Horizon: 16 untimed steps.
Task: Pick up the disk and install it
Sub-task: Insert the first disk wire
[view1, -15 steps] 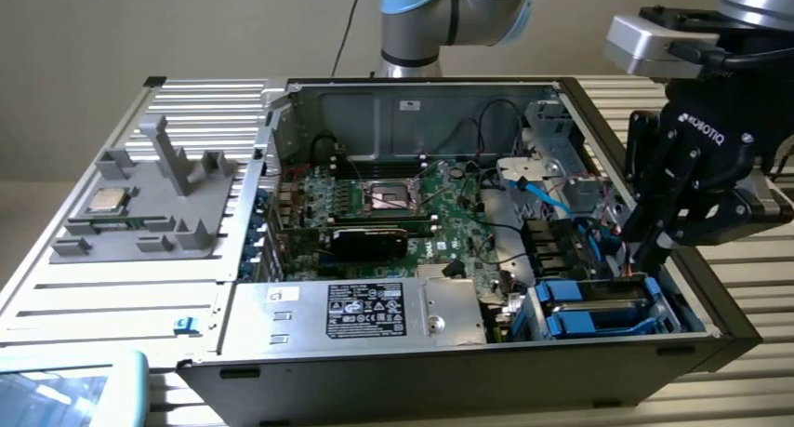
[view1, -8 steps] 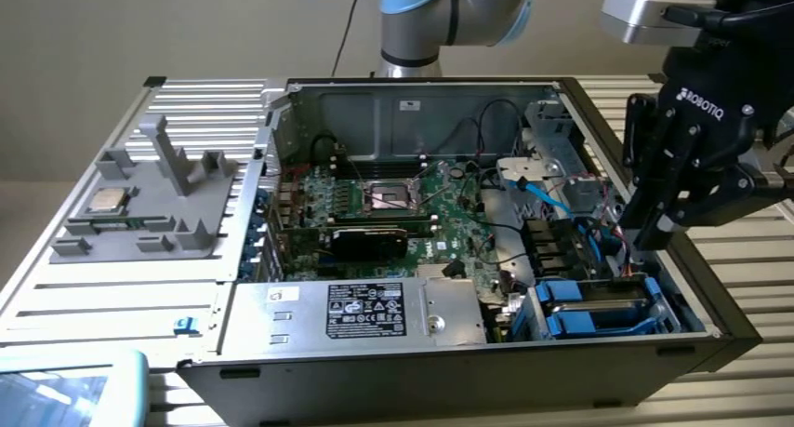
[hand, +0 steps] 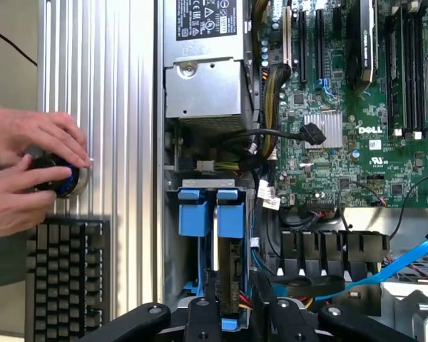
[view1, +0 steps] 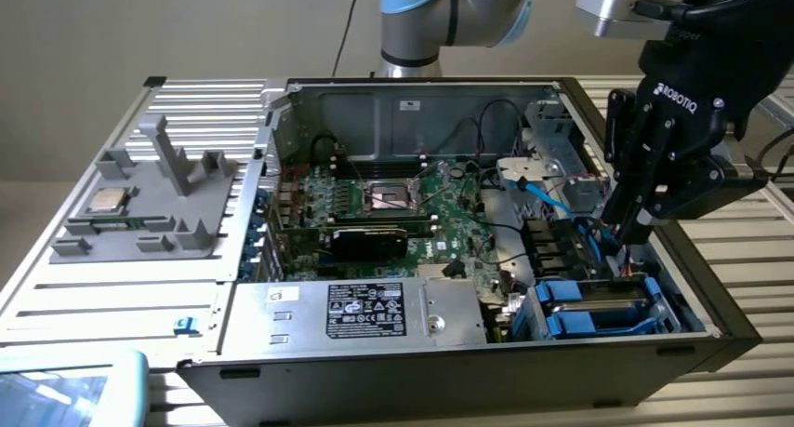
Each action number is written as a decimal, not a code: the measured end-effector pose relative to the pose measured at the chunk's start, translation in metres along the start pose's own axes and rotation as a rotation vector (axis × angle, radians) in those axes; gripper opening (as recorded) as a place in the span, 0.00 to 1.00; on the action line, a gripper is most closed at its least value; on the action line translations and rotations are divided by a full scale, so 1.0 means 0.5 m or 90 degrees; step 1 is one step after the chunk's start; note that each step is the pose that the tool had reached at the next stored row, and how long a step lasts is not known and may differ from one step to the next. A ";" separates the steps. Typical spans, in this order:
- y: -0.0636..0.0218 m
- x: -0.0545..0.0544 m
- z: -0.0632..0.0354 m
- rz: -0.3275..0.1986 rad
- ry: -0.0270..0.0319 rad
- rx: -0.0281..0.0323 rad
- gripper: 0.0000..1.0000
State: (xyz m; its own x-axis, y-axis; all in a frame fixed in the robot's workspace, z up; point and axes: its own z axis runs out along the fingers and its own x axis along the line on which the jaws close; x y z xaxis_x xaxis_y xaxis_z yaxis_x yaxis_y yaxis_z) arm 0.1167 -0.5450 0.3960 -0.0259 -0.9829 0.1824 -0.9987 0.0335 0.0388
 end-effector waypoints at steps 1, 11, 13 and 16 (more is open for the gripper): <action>0.000 0.000 0.000 0.000 0.0000 0.0000 0.31; 0.000 0.000 0.000 0.000 0.0000 0.0000 0.31; 0.000 -0.001 0.000 0.000 0.0006 0.0000 0.31; 0.000 -0.005 0.002 0.000 0.0033 -0.0023 0.31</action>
State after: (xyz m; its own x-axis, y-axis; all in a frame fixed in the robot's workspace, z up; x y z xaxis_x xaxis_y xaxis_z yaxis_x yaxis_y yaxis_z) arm 0.1166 -0.5425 0.3943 -0.0253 -0.9819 0.1875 -0.9985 0.0338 0.0424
